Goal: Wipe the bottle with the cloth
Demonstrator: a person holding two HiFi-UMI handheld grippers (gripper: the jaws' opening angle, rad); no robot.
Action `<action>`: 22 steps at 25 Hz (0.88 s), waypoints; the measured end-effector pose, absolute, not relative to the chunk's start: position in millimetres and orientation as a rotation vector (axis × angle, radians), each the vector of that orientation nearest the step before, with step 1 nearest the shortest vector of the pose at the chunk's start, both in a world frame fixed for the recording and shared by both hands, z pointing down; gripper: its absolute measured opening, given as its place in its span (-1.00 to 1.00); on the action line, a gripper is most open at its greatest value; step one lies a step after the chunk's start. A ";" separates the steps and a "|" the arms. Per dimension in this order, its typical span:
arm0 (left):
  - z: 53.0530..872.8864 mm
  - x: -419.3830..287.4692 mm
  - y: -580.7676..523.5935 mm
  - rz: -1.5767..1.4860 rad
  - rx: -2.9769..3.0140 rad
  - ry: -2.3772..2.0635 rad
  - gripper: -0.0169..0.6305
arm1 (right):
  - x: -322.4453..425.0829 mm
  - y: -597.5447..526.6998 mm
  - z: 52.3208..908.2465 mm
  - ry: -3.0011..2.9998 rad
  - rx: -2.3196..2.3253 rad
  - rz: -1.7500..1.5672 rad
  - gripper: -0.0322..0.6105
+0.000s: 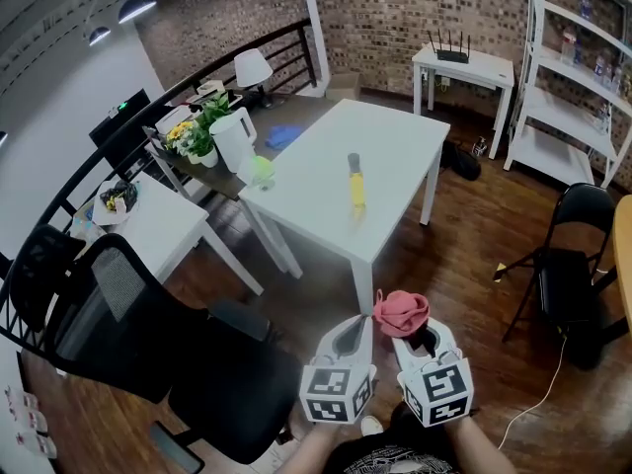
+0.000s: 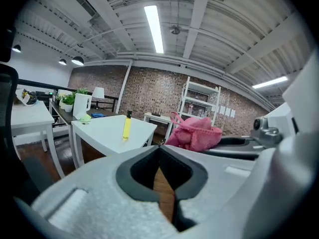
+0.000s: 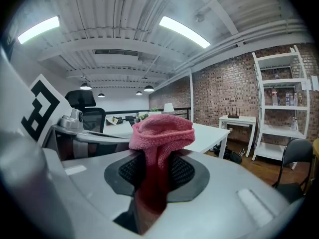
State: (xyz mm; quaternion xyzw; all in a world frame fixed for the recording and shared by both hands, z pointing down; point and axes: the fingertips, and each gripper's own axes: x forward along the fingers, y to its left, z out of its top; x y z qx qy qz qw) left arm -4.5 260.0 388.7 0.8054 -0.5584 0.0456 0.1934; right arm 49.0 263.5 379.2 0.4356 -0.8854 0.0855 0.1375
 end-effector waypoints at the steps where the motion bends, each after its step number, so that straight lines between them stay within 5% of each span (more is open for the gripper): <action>1: 389.8 -7.0 251.8 0.128 2.260 -1.567 -0.94 | 47.0 256.2 379.7 -2.564 1.262 0.246 -0.59; 22: 393.4 -36.2 -17.1 0.171 2.312 -1.707 -0.94 | 39.8 3.3 386.0 -2.657 1.180 0.302 -0.60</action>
